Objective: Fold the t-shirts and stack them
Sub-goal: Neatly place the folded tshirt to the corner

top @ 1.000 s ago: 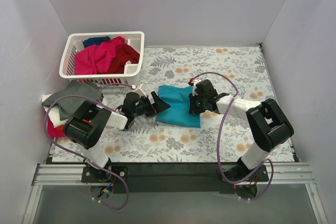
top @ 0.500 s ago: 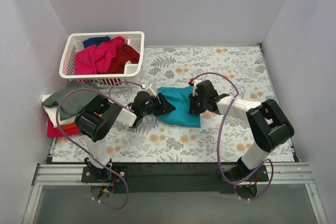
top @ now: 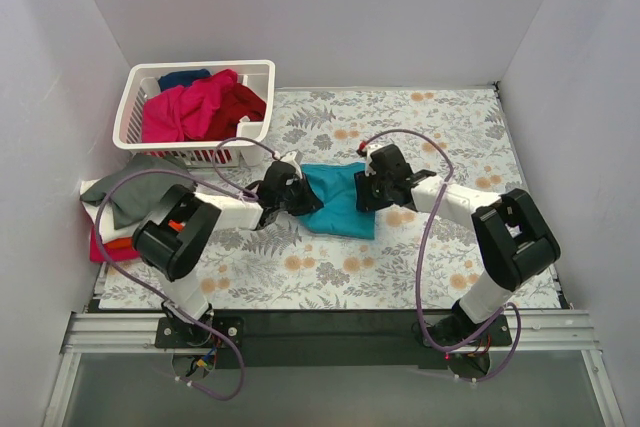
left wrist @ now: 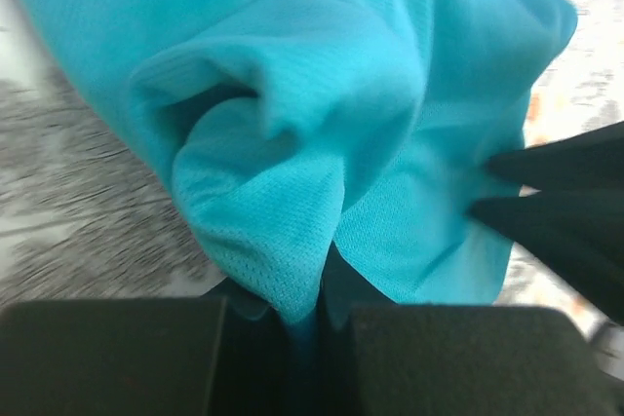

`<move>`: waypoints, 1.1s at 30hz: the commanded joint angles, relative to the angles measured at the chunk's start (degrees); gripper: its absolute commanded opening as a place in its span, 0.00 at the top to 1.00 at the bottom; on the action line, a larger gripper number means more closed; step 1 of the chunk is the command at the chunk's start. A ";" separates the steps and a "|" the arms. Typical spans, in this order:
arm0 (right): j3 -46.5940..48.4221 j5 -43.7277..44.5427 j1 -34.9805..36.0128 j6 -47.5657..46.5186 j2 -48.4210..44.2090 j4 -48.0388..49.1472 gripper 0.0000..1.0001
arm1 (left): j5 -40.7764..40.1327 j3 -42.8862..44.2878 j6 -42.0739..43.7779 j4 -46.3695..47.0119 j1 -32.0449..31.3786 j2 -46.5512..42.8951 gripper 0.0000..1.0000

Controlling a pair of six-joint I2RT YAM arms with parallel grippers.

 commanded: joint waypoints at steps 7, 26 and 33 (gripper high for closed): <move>15.31 3.73 -4.79 -2.80 -9.63 -6.82 0.35 | -18.03 5.10 13.17 -33.03 1.61 -17.56 1.00; 16.46 -11.38 -12.18 -3.94 -13.86 -0.32 0.28 | -22.97 28.65 24.24 -57.56 24.36 -30.23 1.00; 14.88 -16.21 -14.56 -3.24 -15.36 1.62 0.28 | -20.42 36.47 28.64 -59.93 36.91 -31.38 1.00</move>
